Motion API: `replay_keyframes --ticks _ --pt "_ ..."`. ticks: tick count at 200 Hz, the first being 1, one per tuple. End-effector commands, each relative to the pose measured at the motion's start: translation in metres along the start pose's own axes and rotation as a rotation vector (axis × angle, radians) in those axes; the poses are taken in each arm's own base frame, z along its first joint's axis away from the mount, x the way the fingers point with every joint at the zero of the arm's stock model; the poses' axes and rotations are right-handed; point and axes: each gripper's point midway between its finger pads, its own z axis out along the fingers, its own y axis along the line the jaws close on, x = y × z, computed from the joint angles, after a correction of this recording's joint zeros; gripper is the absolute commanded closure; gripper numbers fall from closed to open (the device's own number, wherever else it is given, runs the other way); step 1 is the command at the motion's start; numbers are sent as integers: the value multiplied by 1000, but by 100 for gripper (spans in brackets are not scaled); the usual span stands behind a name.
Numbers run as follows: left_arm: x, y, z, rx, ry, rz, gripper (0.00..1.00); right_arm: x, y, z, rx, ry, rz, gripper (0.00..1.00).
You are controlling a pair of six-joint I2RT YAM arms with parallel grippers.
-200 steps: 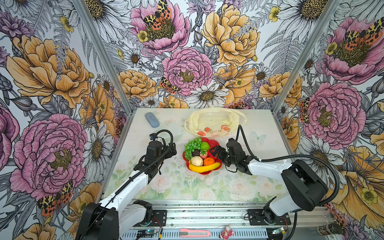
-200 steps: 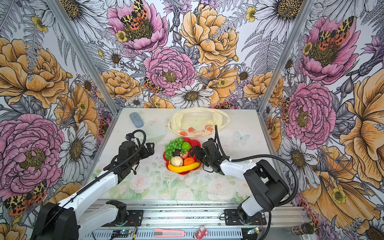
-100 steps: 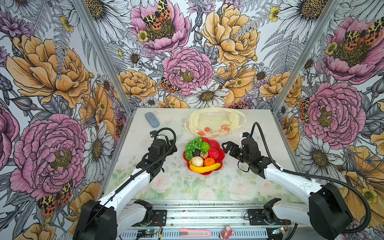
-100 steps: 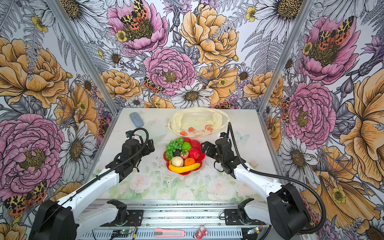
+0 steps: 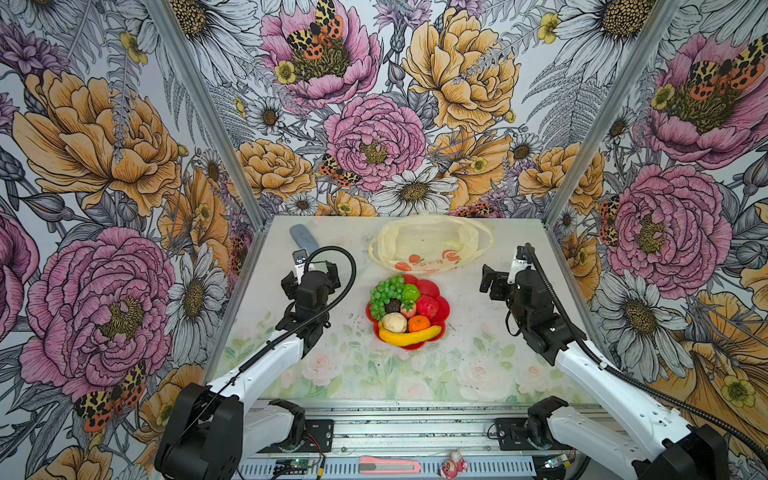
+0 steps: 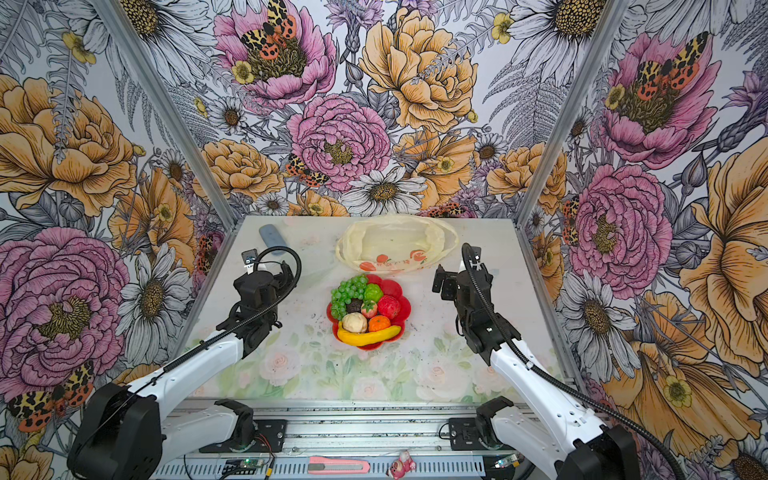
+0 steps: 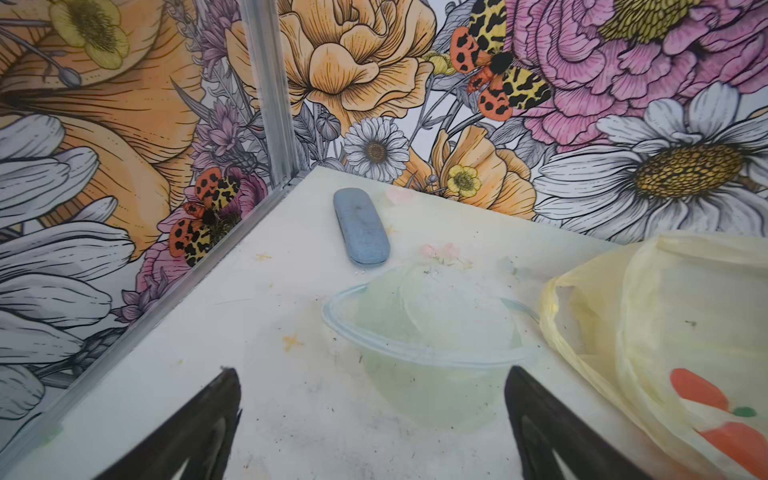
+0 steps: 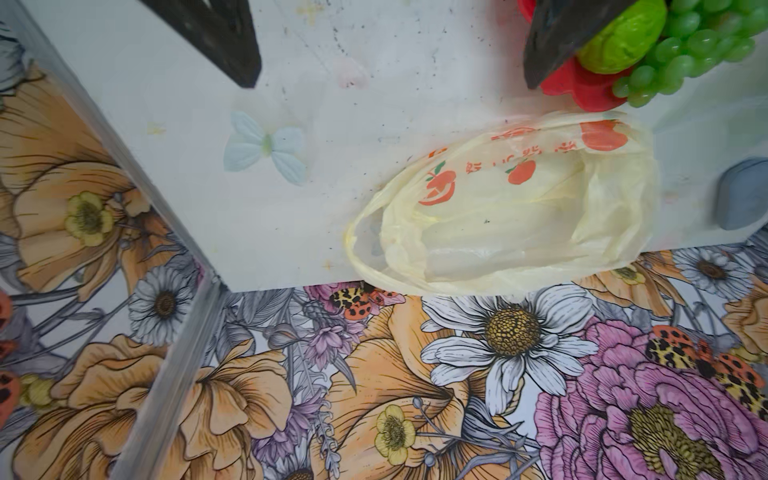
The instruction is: Take the fake fruits out of the plastic bag
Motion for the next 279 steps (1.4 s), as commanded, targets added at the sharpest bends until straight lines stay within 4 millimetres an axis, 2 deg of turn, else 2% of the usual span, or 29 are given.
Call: replay_keyframes --ticks 1,24,48,72,88,105,121,127,140,159,170,181,203,225,244,279 --pt "-1 36 -3 -168 -65 105 2 10 -34 9 143 15 -159 1" --pt "19 40 0 -127 -98 130 1 36 -57 23 160 56 -95 1" --pt "42 45 12 -145 -46 180 1 65 -73 42 178 103 -47 0" --pt "39 38 20 -54 -82 160 1 86 -79 56 165 124 -28 0" --pt "37 29 28 44 -94 137 1 92 -80 62 154 106 -20 1" --pt "36 19 37 118 -118 126 1 92 -79 69 134 64 -11 1" --pt "49 15 45 194 -125 87 1 89 -71 76 87 53 -28 0" --pt "58 20 50 194 -129 69 1 87 -67 78 67 40 -38 0" --pt "56 20 48 217 -137 47 1 84 -61 80 28 19 -58 1" --pt "58 17 60 214 -93 59 1 79 -52 82 -24 -24 -94 0" --pt "61 22 66 204 -41 40 1 75 -47 83 -55 -55 -113 0" --pt "59 25 66 215 -60 18 1 75 -43 86 -74 -79 -125 1" --pt "59 28 66 195 -64 11 1 90 -57 98 -26 -85 -84 0" --pt "58 28 66 193 -65 12 1 90 -58 102 -29 -93 -79 0" --pt "59 27 66 174 -62 26 1 90 -72 105 38 -72 -36 0" --pt "59 26 66 174 -64 28 1 90 -77 104 61 -75 -27 1"
